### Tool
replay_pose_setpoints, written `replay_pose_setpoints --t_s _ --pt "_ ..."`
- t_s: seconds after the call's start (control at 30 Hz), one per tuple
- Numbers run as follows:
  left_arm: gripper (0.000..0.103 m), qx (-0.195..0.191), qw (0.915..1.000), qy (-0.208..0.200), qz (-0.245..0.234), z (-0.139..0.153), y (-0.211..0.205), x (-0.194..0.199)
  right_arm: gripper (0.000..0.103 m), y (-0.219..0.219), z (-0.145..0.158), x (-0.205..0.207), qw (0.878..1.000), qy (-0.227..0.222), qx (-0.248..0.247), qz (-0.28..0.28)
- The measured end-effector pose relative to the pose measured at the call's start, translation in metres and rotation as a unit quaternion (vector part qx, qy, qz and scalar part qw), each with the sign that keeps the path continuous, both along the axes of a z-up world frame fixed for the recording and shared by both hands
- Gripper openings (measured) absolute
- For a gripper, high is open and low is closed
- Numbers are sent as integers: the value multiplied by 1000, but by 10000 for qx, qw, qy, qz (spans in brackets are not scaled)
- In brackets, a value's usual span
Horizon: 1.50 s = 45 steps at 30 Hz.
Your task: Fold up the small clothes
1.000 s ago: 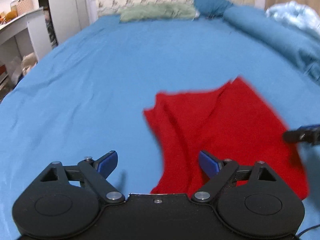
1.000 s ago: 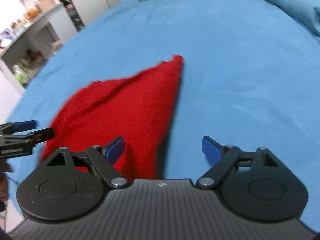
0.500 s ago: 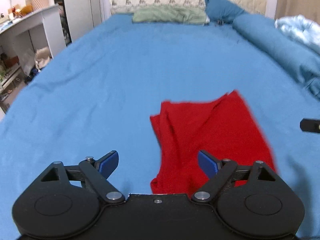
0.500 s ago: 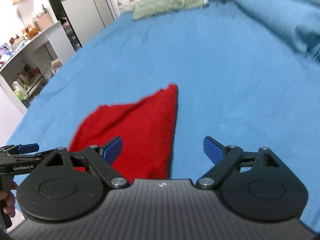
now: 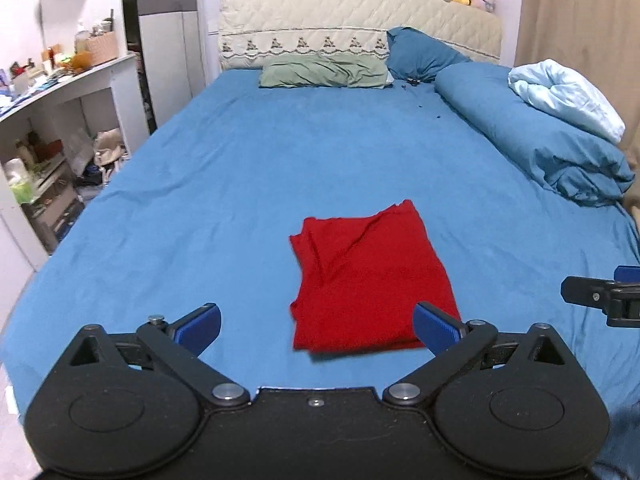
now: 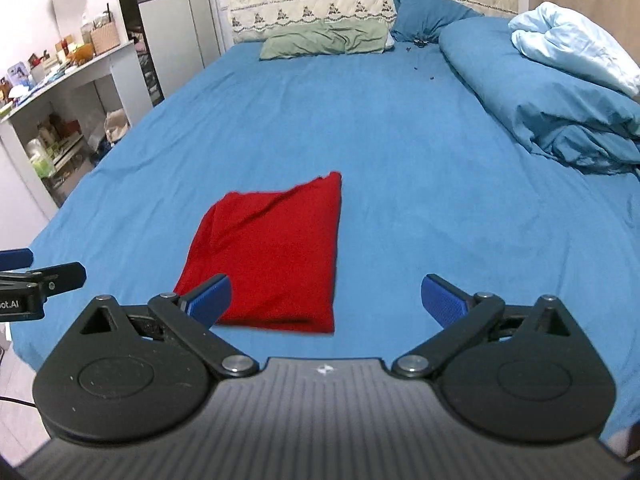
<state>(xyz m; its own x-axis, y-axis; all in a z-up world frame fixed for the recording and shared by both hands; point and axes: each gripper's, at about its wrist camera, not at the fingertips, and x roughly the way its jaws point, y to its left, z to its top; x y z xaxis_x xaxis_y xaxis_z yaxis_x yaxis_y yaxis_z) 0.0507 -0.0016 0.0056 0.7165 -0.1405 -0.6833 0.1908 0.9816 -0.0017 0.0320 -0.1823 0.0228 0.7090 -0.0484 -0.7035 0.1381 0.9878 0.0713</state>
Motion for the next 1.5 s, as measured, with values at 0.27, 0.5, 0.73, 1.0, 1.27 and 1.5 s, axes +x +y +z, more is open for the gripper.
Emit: replay_pose_setpoints --t_s 0.27,0.5,0.73,1.0,1.27,1.5 --pt "103 -83 9999 57 -13 -17 8 -38 103 20 -21 -45 9993 253 259 -31" --pt "103 39 9999 -64 -67 -17 13 -44 103 28 -31 -56 9988 388 224 -190" --pt "103 30 9998 -129 -125 -16 13 -47 103 27 -25 -60 9991 330 112 -256" --pt "103 49 9995 -226 -196 -12 10 -49 103 23 -21 -61 9990 302 80 -313" --pt "103 44 9995 -251 -186 -11 14 -50 103 25 -20 -61 9992 275 77 -295" --pt "103 57 9995 -275 -171 -10 13 -51 103 26 -19 -61 9992 271 68 -293"
